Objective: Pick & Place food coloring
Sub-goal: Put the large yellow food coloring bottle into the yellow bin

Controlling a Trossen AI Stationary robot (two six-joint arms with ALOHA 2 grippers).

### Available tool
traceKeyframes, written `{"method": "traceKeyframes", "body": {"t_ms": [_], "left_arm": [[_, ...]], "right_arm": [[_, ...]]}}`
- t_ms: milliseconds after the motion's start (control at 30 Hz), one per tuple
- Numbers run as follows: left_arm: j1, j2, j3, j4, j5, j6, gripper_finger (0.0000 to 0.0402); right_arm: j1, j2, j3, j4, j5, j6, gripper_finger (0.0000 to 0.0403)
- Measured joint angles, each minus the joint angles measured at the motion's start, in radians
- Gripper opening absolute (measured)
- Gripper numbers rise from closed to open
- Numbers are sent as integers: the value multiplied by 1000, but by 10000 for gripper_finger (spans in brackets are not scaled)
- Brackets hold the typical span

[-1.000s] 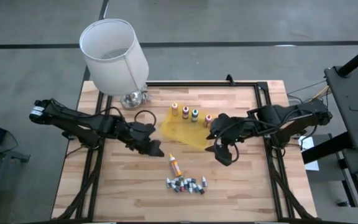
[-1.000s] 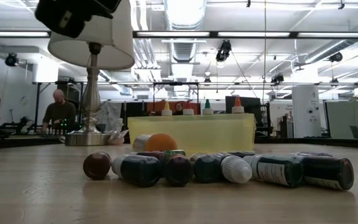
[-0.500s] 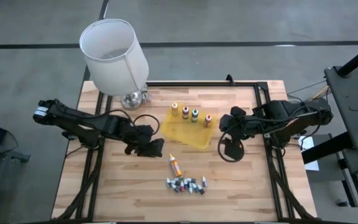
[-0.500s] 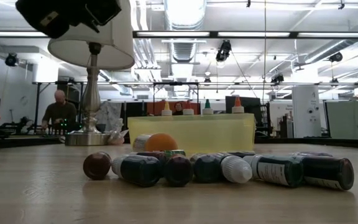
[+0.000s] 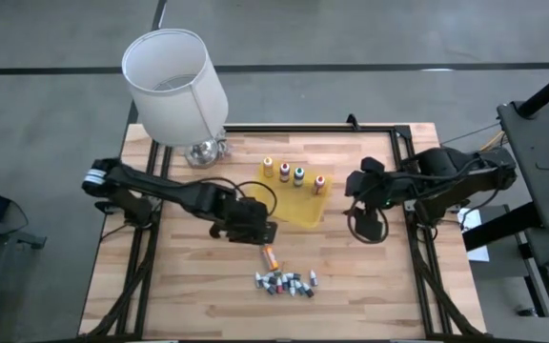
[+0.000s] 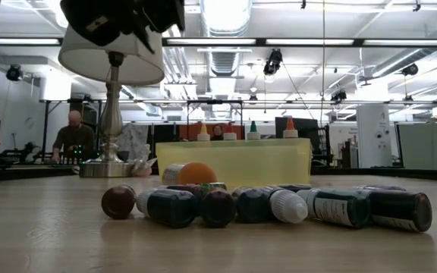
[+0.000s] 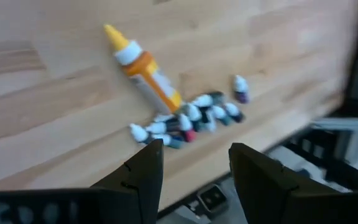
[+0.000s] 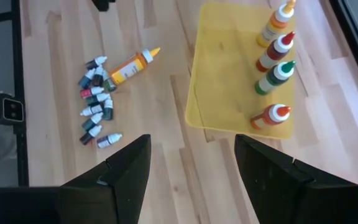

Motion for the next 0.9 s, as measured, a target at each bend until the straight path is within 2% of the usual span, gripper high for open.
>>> {"method": "traceKeyframes", "body": {"t_ms": [333, 600, 733, 900], "left_arm": [[4, 173, 107, -76, 6, -51, 156], [8, 266, 118, -99, 1, -93, 156], [14, 291, 117, -139, -53, -144, 156], [26, 309, 117, -111, -109, -221, 156]], "right_arm": [[0, -87, -1, -77, 0, -3, 224], [0, -176, -1, -83, 11, -17, 224], [0, -211, -1, -83, 50, -6, 224], [0, -243, -1, -87, 79, -2, 224]]}}
